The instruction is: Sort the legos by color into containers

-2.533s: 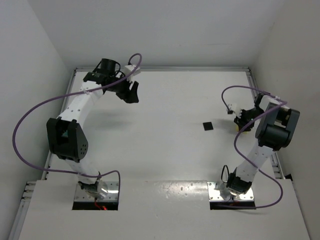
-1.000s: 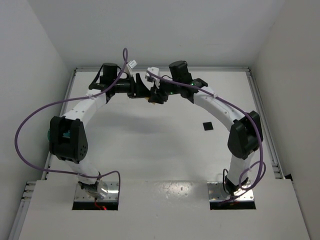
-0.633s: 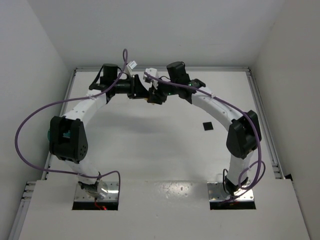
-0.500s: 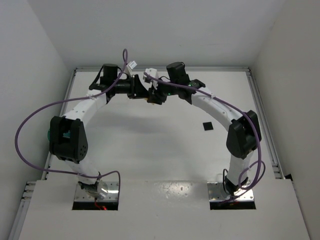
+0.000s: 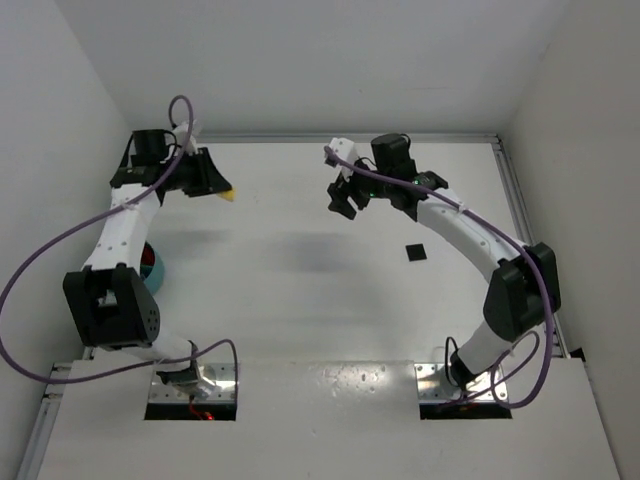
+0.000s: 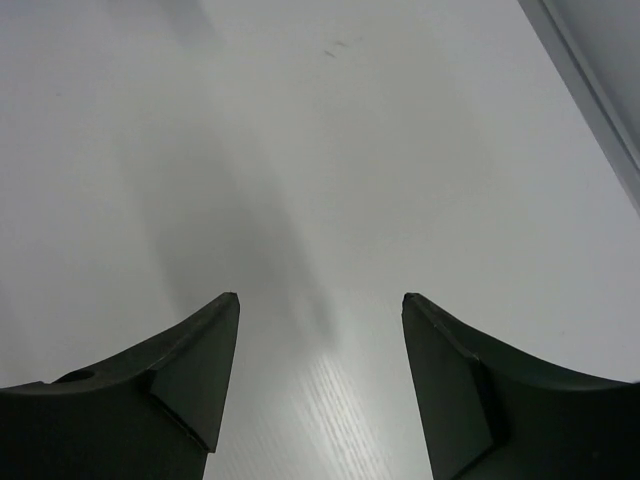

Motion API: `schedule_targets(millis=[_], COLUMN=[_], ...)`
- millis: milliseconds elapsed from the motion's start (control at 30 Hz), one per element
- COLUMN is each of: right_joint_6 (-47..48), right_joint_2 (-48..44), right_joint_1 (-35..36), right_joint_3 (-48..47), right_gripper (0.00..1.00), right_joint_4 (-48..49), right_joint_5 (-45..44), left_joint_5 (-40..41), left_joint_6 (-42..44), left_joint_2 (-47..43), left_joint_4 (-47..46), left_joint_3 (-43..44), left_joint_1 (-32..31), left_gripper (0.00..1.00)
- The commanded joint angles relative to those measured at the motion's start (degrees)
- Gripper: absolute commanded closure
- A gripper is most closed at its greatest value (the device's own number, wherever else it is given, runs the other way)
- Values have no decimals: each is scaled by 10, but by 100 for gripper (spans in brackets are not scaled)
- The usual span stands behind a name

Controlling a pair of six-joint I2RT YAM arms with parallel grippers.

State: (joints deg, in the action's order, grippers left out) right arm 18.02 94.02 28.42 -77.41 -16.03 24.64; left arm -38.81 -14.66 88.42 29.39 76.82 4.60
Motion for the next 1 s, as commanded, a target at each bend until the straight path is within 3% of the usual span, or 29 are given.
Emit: schedule_targets(millis=[0,67,167,333,700,967], right_joint_6=[0,14,34,51,63,63], right_joint_2=[3,11,24,84,187,208], right_joint_1=[-23,-34,-50,-71,-76,-76], right_joint_3=[7,7,7,-43,-186,-214], right_gripper=[33,33,33,33,33,33], right_joint_4=[-35,-43,-55,-99,-177,-189], right_joint_5=[-25,-32,-32,-27,-11,-6], left_joint_5=[129,202,245,306,311,321], left_joint_6=[123,142,158,164,165,154], left_joint_2=[-62,-72,-77,-93,-120,-92], left_joint_4=[128,194,270,305,335,328], left_joint_3=[51,62,85,117,94,63], left_joint_1=[30,50,102,188,309,363], left_gripper=[84,84,84,84,84,84])
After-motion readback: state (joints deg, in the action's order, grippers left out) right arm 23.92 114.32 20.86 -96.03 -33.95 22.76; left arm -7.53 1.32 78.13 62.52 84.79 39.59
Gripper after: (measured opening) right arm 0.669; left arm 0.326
